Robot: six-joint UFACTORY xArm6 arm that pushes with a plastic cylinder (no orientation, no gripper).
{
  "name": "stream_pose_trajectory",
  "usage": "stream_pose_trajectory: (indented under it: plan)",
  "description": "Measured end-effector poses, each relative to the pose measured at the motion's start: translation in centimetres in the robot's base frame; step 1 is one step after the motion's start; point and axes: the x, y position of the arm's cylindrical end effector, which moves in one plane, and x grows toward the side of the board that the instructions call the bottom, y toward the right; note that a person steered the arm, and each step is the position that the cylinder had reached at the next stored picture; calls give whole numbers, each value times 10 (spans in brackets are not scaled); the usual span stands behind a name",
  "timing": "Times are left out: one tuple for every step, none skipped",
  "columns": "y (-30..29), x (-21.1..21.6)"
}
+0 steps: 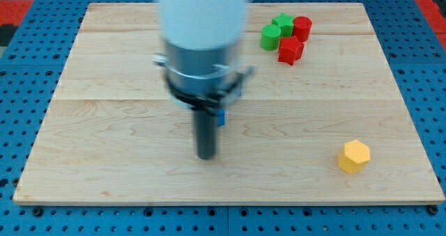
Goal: Place blue cube to top left of the hexagon
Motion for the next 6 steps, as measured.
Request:
stream_pose_trajectory:
  plan:
    - [-6, -40]
    - [53, -63]
    - [63, -73]
    - [99, -76]
    - [121, -87]
    - [135, -99]
